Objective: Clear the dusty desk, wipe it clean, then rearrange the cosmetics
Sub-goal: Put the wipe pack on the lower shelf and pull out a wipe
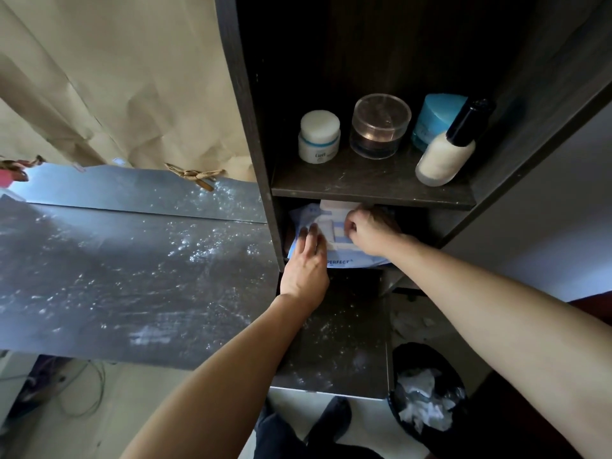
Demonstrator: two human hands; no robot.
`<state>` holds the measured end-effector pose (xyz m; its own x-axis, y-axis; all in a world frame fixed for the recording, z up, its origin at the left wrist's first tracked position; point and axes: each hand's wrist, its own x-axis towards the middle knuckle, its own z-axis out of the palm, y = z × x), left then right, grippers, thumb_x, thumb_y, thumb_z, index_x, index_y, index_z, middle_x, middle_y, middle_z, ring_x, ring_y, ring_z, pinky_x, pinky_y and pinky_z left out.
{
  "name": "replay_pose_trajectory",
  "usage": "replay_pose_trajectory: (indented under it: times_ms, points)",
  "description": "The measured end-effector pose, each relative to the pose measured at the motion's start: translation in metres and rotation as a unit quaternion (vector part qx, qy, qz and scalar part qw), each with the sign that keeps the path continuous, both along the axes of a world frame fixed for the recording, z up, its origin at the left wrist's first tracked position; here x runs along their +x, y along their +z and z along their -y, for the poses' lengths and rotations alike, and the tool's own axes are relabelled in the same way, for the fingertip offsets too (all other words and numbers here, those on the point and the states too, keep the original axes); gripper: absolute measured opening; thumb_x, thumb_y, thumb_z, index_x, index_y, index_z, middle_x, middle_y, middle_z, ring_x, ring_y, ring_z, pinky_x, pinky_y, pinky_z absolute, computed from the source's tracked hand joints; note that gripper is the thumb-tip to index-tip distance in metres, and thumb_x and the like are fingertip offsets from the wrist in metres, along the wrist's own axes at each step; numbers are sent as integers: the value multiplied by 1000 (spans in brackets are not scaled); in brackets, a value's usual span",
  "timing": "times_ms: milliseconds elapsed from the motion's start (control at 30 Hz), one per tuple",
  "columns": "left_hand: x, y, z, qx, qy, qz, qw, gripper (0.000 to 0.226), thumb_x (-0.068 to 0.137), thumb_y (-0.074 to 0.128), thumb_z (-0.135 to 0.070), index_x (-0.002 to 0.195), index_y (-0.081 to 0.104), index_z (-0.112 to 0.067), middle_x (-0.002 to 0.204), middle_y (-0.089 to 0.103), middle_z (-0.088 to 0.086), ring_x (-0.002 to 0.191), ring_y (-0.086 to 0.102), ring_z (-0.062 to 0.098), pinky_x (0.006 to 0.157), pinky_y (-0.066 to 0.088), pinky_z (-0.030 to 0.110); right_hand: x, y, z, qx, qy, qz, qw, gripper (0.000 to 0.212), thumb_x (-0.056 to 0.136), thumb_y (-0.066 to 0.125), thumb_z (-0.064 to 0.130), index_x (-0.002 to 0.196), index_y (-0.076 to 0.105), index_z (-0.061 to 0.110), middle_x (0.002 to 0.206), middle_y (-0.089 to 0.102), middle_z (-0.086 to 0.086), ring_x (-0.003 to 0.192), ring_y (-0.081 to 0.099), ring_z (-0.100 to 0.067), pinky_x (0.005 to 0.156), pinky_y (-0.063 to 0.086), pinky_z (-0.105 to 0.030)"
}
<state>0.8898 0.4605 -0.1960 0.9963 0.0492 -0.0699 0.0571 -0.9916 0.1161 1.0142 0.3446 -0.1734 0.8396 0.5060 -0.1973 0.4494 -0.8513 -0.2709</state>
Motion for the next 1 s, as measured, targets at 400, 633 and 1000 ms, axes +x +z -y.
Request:
replay_pose_trajectory:
  times_ms: [400, 633, 1000]
  points:
    - [-1, 3, -2, -78, 12, 17, 997, 62, 91, 38, -4, 148, 15, 1, 158, 5, 16, 145, 5, 32, 117, 8, 31, -7, -7, 2, 49, -16, 42, 998, 6, 85, 61, 21, 84, 66, 24, 109, 59, -1, 106, 55, -29, 88, 48, -38]
    - [-2, 4, -3, -91, 9, 8, 996, 63, 90, 41, -5, 148, 16, 1, 158, 6, 16, 145, 5, 32, 118, 14, 33, -9, -13, 1, 31, 6, 96, 995, 20, 95, 45, 15, 103, 59, 5, 112, 58, -15, 104, 57, -29, 85, 49, -38]
    - [-2, 5, -5, -82, 4, 4, 997, 63, 91, 41, -7, 148, 15, 2, 157, 6, 18, 145, 5, 32, 118, 12, 33, -13, -11, 6, 115, -33, 66, 991, 12, 88, 59, 16, 96, 68, 14, 112, 60, -3, 105, 58, -27, 85, 48, -35]
